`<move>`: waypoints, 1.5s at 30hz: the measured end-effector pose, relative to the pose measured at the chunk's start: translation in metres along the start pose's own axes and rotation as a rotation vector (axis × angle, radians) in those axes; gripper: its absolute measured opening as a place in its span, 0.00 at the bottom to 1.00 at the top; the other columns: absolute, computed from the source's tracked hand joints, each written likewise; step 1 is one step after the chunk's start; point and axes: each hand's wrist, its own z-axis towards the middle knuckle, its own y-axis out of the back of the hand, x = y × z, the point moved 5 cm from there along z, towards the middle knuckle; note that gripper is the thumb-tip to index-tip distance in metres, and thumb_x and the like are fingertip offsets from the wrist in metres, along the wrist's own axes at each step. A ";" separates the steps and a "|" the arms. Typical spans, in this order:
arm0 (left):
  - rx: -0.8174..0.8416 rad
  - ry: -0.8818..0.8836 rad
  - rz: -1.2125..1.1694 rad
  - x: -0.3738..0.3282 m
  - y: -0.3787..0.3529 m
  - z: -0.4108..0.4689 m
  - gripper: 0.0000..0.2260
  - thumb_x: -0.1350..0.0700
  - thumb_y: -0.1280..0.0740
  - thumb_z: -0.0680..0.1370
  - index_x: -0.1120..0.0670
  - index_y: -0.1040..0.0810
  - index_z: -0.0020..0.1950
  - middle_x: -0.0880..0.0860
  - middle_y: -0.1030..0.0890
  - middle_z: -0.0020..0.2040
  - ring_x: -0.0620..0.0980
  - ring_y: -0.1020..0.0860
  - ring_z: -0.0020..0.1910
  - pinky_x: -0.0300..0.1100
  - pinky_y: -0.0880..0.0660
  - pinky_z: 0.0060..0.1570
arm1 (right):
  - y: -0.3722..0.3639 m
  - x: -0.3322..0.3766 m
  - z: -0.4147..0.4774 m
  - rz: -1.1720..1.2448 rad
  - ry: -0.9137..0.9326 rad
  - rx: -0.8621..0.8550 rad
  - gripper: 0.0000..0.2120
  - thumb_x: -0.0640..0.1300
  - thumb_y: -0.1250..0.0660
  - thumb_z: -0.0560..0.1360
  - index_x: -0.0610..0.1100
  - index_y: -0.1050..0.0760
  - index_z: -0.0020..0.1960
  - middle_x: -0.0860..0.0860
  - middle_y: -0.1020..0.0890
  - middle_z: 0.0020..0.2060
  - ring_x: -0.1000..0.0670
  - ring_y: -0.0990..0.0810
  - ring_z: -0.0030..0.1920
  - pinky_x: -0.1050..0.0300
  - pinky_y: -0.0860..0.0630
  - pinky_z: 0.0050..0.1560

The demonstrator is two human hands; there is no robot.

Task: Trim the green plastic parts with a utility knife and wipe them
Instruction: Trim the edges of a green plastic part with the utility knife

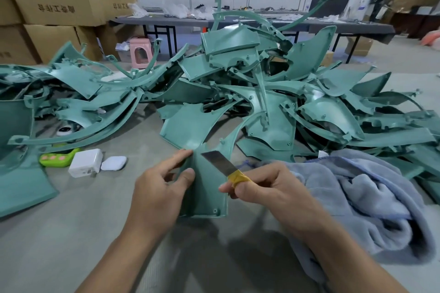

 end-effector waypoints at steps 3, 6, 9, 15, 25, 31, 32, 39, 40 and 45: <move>0.083 -0.033 -0.003 0.000 -0.004 0.001 0.21 0.54 0.25 0.76 0.37 0.20 0.66 0.29 0.25 0.67 0.28 0.27 0.65 0.36 0.29 0.68 | 0.002 0.000 -0.001 -0.066 -0.085 0.061 0.09 0.53 0.26 0.74 0.50 0.11 0.49 0.45 0.12 0.44 0.52 0.15 0.47 0.64 0.23 0.50; 0.197 -0.062 0.037 -0.005 -0.010 -0.005 0.30 0.52 0.23 0.72 0.35 0.26 0.72 0.27 0.34 0.73 0.25 0.35 0.70 0.29 0.35 0.68 | 0.006 -0.003 -0.002 -0.090 -0.127 0.058 0.08 0.52 0.26 0.74 0.50 0.11 0.48 0.47 0.12 0.43 0.49 0.14 0.48 0.61 0.21 0.52; 0.223 -0.112 0.023 -0.016 -0.008 -0.010 0.41 0.52 0.30 0.59 0.39 0.27 0.74 0.29 0.37 0.77 0.30 0.37 0.74 0.37 0.35 0.71 | 0.001 -0.003 0.000 -0.051 -0.063 -0.024 0.07 0.50 0.27 0.75 0.51 0.12 0.50 0.47 0.12 0.44 0.49 0.14 0.48 0.59 0.20 0.53; 0.428 -0.158 0.133 -0.021 -0.018 -0.017 0.48 0.53 0.27 0.59 0.28 0.40 0.76 0.31 0.27 0.70 0.33 0.27 0.68 0.40 0.28 0.68 | -0.003 0.000 0.002 0.032 -0.017 -0.186 0.08 0.47 0.29 0.76 0.49 0.12 0.49 0.49 0.12 0.47 0.52 0.15 0.52 0.62 0.21 0.54; -0.240 0.126 -0.197 0.004 0.008 0.002 0.04 0.51 0.27 0.66 0.41 0.17 0.38 0.44 0.19 0.30 0.45 0.23 0.30 0.40 0.25 0.31 | 0.033 -0.009 0.001 -0.216 -0.014 -0.567 0.11 0.45 0.29 0.79 0.56 0.13 0.41 0.47 0.14 0.35 0.43 0.17 0.38 0.51 0.21 0.42; -0.417 0.351 -0.458 0.026 0.035 0.013 0.16 0.61 0.26 0.59 0.41 0.14 0.40 0.49 0.13 0.38 0.57 0.15 0.40 0.54 0.19 0.44 | 0.061 -0.012 -0.007 -0.320 -0.032 -0.797 0.12 0.48 0.31 0.79 0.56 0.15 0.39 0.43 0.17 0.34 0.43 0.21 0.34 0.50 0.25 0.37; -0.438 0.346 -0.371 0.026 0.039 0.013 0.15 0.58 0.27 0.58 0.39 0.15 0.38 0.48 0.15 0.36 0.59 0.16 0.41 0.55 0.19 0.43 | 0.064 -0.015 -0.008 -0.312 -0.083 -0.820 0.13 0.48 0.31 0.79 0.54 0.15 0.37 0.43 0.16 0.34 0.45 0.20 0.34 0.50 0.23 0.40; -0.188 0.155 -0.182 0.013 0.024 0.011 0.08 0.55 0.27 0.65 0.43 0.14 0.40 0.47 0.17 0.32 0.43 0.21 0.32 0.44 0.19 0.36 | 0.069 -0.017 -0.005 -0.084 -0.109 -0.842 0.19 0.42 0.34 0.81 0.43 0.17 0.33 0.44 0.17 0.29 0.52 0.26 0.27 0.61 0.28 0.31; -0.111 0.073 -0.103 0.006 0.017 0.009 0.10 0.56 0.27 0.68 0.40 0.15 0.39 0.43 0.18 0.30 0.37 0.23 0.31 0.36 0.22 0.34 | 0.066 -0.018 -0.005 -0.099 -0.107 -0.827 0.19 0.43 0.35 0.82 0.43 0.17 0.33 0.44 0.17 0.28 0.51 0.28 0.26 0.60 0.30 0.29; 0.020 -0.082 0.005 -0.012 0.003 0.002 0.20 0.53 0.29 0.73 0.23 0.20 0.47 0.31 0.16 0.43 0.28 0.20 0.43 0.22 0.29 0.40 | 0.062 -0.024 -0.008 -0.333 -0.213 -0.854 0.21 0.49 0.36 0.82 0.47 0.18 0.33 0.48 0.19 0.24 0.54 0.25 0.25 0.54 0.30 0.35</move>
